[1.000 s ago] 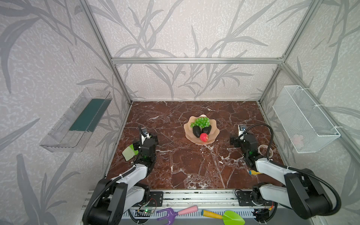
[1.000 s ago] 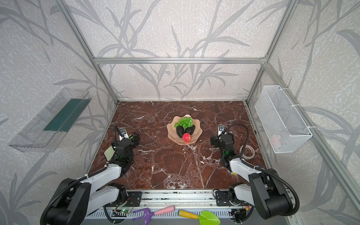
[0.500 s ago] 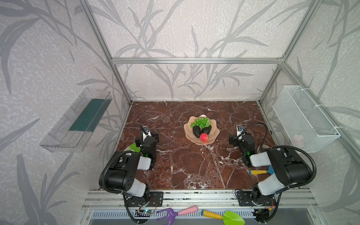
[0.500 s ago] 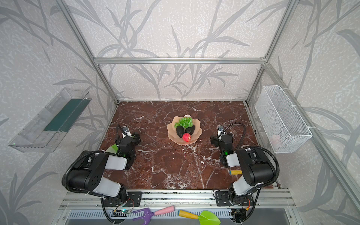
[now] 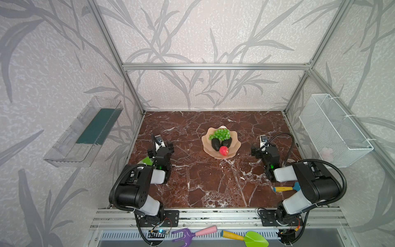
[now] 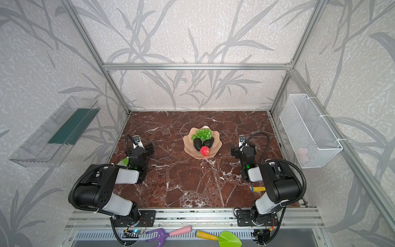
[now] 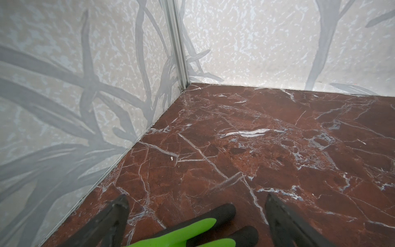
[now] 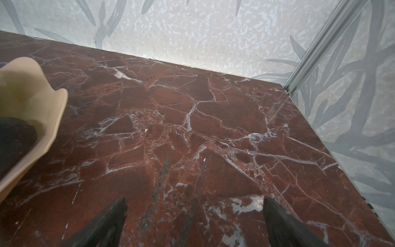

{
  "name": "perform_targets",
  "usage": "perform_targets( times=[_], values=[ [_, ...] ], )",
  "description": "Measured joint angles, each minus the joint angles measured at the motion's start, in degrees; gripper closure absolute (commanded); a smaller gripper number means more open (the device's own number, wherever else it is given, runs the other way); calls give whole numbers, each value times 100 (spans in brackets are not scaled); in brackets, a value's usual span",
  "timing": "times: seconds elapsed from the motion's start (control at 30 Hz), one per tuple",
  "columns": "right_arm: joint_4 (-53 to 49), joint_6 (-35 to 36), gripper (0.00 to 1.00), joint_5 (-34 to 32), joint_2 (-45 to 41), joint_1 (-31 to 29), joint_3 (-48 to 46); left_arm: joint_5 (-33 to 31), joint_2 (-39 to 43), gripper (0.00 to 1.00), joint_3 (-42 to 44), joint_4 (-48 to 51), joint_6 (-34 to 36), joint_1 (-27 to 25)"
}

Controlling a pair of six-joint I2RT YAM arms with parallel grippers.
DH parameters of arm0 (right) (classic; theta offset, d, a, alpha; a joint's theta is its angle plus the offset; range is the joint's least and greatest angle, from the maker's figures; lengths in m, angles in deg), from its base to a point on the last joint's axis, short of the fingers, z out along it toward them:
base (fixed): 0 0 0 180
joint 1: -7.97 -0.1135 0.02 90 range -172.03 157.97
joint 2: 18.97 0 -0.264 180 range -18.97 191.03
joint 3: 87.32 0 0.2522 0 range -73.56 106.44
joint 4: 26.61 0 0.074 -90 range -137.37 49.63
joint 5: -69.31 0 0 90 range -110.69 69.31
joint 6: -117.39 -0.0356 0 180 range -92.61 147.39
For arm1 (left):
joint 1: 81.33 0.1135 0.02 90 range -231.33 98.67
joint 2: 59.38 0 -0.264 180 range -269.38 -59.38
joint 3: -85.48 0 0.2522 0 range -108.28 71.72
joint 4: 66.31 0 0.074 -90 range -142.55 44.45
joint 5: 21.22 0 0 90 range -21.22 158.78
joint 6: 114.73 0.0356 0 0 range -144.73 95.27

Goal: Place and organize the fake fruits in the fruit bowl

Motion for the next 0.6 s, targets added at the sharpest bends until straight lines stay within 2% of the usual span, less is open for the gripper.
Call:
perform_targets(
  times=[0.2, 0.33, 0.6],
  values=[
    [127, -46, 1, -219, 0, -17, -17, 9, 0, 1, 0, 0, 0, 0],
    [376, 107, 1, 188, 7, -7, -168, 11, 0, 1, 0, 0, 0, 0],
    [267, -63, 1, -44, -7, 52, -140, 13, 0, 1, 0, 0, 0, 0]
  ],
)
